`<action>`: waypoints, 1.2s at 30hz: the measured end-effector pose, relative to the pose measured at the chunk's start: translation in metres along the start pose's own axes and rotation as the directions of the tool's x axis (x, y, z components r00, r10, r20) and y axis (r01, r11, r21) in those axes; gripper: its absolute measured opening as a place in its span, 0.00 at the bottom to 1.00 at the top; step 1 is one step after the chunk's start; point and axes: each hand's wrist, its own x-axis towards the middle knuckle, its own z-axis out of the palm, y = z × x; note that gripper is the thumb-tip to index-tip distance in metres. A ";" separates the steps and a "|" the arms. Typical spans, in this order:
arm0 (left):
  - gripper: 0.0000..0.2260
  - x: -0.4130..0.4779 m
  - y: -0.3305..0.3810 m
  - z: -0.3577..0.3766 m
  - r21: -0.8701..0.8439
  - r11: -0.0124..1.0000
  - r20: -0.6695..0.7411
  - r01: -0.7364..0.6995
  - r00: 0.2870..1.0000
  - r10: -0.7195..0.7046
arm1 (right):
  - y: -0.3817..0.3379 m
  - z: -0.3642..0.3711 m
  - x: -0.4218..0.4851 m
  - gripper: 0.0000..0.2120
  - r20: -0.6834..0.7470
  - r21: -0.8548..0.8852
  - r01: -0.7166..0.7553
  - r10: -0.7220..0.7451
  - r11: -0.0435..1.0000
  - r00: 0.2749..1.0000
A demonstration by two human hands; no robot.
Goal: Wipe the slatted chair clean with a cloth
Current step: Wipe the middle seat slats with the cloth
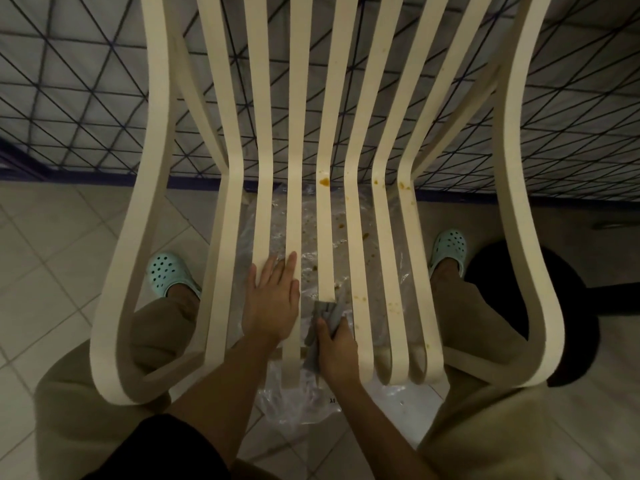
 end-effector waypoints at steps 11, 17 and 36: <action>0.25 0.017 -0.005 0.000 -0.135 0.990 -0.065 -0.046 0.997 0.038 | -0.023 0.003 0.032 0.11 -0.006 0.112 0.011 -0.010 0.994 1.000; 0.28 0.076 -0.015 -0.008 -0.142 0.978 -0.001 -0.152 0.988 0.153 | -0.041 0.007 0.061 0.13 -0.028 0.090 0.041 -0.039 0.995 0.999; 0.25 0.104 -0.019 0.001 -0.095 0.993 -0.106 -0.068 0.993 0.057 | -0.144 0.006 0.194 0.10 -0.003 0.086 0.089 -0.089 0.992 0.996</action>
